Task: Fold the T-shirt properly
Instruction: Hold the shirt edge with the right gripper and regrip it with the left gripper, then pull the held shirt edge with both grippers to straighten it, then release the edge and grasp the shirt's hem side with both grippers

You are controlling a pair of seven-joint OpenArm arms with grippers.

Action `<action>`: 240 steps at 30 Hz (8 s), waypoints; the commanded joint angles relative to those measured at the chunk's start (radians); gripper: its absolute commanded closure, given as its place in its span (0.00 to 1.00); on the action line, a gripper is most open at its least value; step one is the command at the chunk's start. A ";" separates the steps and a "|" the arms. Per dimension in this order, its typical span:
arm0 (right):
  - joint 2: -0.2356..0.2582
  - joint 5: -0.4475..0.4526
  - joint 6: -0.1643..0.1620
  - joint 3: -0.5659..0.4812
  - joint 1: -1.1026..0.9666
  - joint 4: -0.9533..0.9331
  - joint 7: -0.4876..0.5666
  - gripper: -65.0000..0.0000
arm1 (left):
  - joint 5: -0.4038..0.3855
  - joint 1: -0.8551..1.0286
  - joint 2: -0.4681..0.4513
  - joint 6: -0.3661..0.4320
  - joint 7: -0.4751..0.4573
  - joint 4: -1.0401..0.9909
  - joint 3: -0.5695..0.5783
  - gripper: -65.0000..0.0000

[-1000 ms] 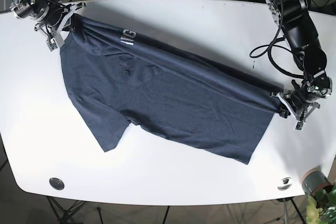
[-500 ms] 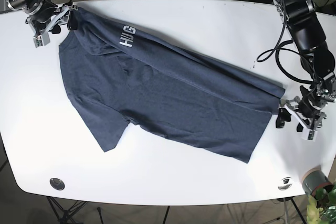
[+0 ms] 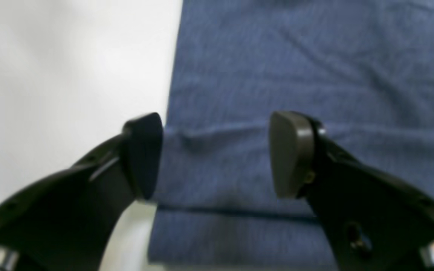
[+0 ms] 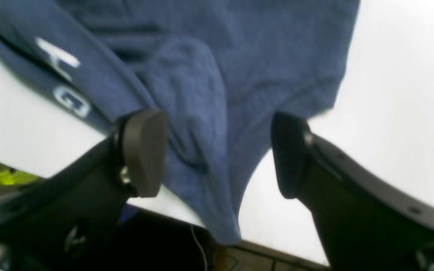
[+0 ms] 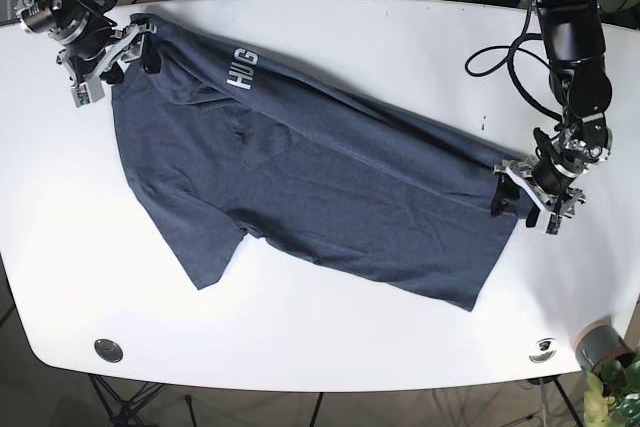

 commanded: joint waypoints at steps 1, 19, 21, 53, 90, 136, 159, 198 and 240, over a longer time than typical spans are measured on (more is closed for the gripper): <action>0.015 0.008 0.001 0.005 -0.005 0.018 0.010 0.37 | -0.011 -0.018 -0.024 0.053 -0.045 0.010 -0.001 0.40; 0.008 0.006 0.001 0.004 -0.073 0.015 0.010 0.37 | -0.006 -0.018 -0.047 0.090 -0.087 -0.166 0.002 0.44; 0.008 0.006 0.001 0.004 -0.073 0.015 0.010 0.37 | 0.031 -0.018 -0.044 0.090 -0.087 -0.166 0.002 0.58; 0.044 0.011 0.001 -0.257 0.033 0.023 0.012 0.53 | 0.193 0.576 0.163 -0.079 0.248 0.500 -0.417 1.00; 0.114 -0.146 0.001 -0.490 0.274 -0.177 0.073 0.53 | 0.189 0.705 0.194 -0.138 0.240 0.529 -0.545 1.00; 0.104 -0.267 0.001 -0.368 0.277 -0.163 0.176 0.97 | 0.193 0.678 0.194 -0.138 0.243 0.526 -0.543 1.00; 0.106 -0.269 0.001 -0.266 0.385 -0.240 0.178 0.70 | 0.193 0.675 0.192 -0.138 0.245 0.529 -0.543 1.00; 0.029 -0.267 0.001 -0.217 0.171 -0.042 0.171 0.32 | 0.170 0.307 0.188 -0.138 0.466 0.618 -0.657 0.40; 0.028 -0.597 0.001 -0.477 0.885 -1.016 0.581 0.32 | 0.175 0.233 0.191 -0.138 0.461 0.610 -0.581 0.41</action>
